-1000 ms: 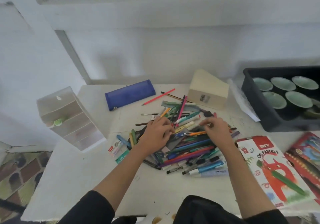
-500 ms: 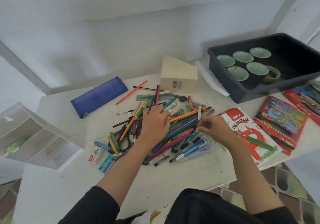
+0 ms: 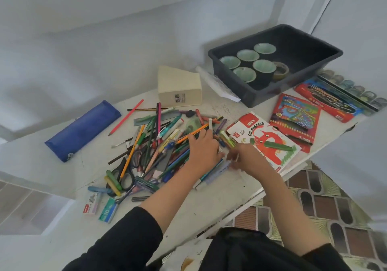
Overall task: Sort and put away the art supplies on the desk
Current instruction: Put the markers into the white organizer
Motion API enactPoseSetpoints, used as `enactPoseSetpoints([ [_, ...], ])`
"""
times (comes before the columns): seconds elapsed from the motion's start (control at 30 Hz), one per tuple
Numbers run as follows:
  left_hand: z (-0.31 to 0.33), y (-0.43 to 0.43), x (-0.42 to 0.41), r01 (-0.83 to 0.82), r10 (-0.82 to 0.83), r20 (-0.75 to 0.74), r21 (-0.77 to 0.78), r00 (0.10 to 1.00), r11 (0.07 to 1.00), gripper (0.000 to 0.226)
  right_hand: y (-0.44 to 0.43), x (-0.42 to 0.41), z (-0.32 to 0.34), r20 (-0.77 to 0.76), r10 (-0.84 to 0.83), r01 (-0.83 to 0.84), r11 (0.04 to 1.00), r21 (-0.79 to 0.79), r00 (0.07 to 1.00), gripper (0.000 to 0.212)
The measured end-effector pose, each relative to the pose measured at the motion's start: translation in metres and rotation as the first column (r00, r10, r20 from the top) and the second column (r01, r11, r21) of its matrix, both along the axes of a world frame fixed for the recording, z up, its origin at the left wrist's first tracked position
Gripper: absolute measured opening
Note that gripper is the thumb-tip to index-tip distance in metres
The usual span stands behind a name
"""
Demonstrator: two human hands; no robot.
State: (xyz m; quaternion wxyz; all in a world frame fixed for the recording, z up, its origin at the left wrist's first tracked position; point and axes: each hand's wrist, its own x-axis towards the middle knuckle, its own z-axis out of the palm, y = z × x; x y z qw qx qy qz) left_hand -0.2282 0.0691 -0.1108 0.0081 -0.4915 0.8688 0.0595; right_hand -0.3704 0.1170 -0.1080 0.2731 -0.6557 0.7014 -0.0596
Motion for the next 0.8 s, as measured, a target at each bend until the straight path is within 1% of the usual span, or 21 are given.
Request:
enactPoseSetpoints([
  [0.1,0.007,-0.004,-0.009,-0.033,0.031,0.044,0.048,0.999,0.998,0.027,0.0,0.0,-0.001,-0.026,-0.01,0.01,1.0,0.014,1.0,0.016],
  [0.2,0.012,-0.01,-0.014,-0.078,0.075,0.022,0.126,0.997,0.989,0.022,0.0,-0.006,0.003,0.041,-0.049,0.049,0.999,-0.001,0.998,0.016],
  [0.3,0.017,-0.016,-0.017,-0.103,0.108,-0.015,0.193,0.994,0.976,0.02,0.0,-0.016,0.009,0.202,-0.13,0.137,0.99,-0.017,0.971,0.016],
  [0.33,0.019,-0.018,-0.018,-0.123,0.138,-0.052,0.216,0.989,0.969,0.02,-0.001,-0.018,0.012,0.275,-0.153,0.166,0.986,-0.022,0.949,0.015],
  [0.4,0.022,-0.023,-0.017,-0.168,0.224,-0.177,0.286,0.958,0.943,0.016,-0.002,-0.021,0.017,0.427,-0.19,0.223,0.975,-0.026,0.884,0.017],
  [0.47,0.025,-0.03,-0.014,-0.151,0.296,-0.357,0.381,0.886,0.912,0.012,-0.002,-0.02,0.021,0.556,-0.21,0.267,0.964,-0.022,0.804,0.017],
  [0.53,0.029,-0.036,-0.008,-0.106,0.363,-0.515,0.461,0.777,0.881,0.008,-0.004,-0.016,0.026,0.647,-0.23,0.295,0.956,0.009,0.727,0.014],
  [0.63,0.036,-0.041,-0.002,-0.093,0.449,-0.625,0.516,0.639,0.851,0.005,-0.009,-0.01,0.031,0.716,-0.255,0.33,0.943,0.036,0.649,0.014],
  [0.7,0.038,-0.041,0.0,-0.061,0.473,-0.673,0.538,0.569,0.84,0.006,-0.012,-0.006,0.034,0.724,-0.267,0.363,0.931,0.025,0.636,0.016],
  [0.8,0.043,-0.037,0.006,-0.024,0.482,-0.747,0.532,0.459,0.846,0.005,-0.017,-0.002,0.041,0.731,-0.285,0.413,0.911,0.004,0.62,0.014],
])
